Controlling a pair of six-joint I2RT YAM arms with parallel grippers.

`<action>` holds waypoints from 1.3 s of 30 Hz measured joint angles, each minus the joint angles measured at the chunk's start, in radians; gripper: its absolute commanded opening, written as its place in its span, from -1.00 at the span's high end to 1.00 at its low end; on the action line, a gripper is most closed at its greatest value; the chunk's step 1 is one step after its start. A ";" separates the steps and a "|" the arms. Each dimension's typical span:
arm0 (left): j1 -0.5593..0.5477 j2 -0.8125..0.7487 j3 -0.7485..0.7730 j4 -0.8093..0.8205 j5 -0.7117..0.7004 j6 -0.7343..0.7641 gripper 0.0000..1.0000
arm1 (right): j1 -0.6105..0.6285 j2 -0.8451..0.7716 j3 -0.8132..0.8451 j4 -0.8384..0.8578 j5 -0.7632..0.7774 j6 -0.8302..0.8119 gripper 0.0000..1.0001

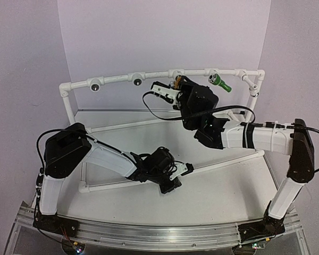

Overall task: Install the water faucets
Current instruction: Screw the water faucet onto the adaptor.

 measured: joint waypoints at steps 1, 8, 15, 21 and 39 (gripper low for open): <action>0.000 0.000 0.000 0.000 0.001 -0.002 1.00 | 0.000 0.000 0.005 -0.011 0.003 0.015 1.00; -0.004 0.003 0.003 -0.001 0.002 -0.004 1.00 | 0.012 0.017 0.049 -0.060 0.054 0.112 1.00; -0.013 0.023 0.038 -0.016 0.004 -0.005 1.00 | 0.021 0.031 0.072 -0.074 0.094 0.193 1.00; -0.026 0.053 0.091 -0.037 0.011 -0.008 1.00 | 0.021 0.031 0.072 -0.077 0.098 0.292 1.00; -0.045 0.113 0.218 -0.138 0.043 -0.042 1.00 | 0.021 -0.033 0.057 -0.245 0.044 0.591 1.00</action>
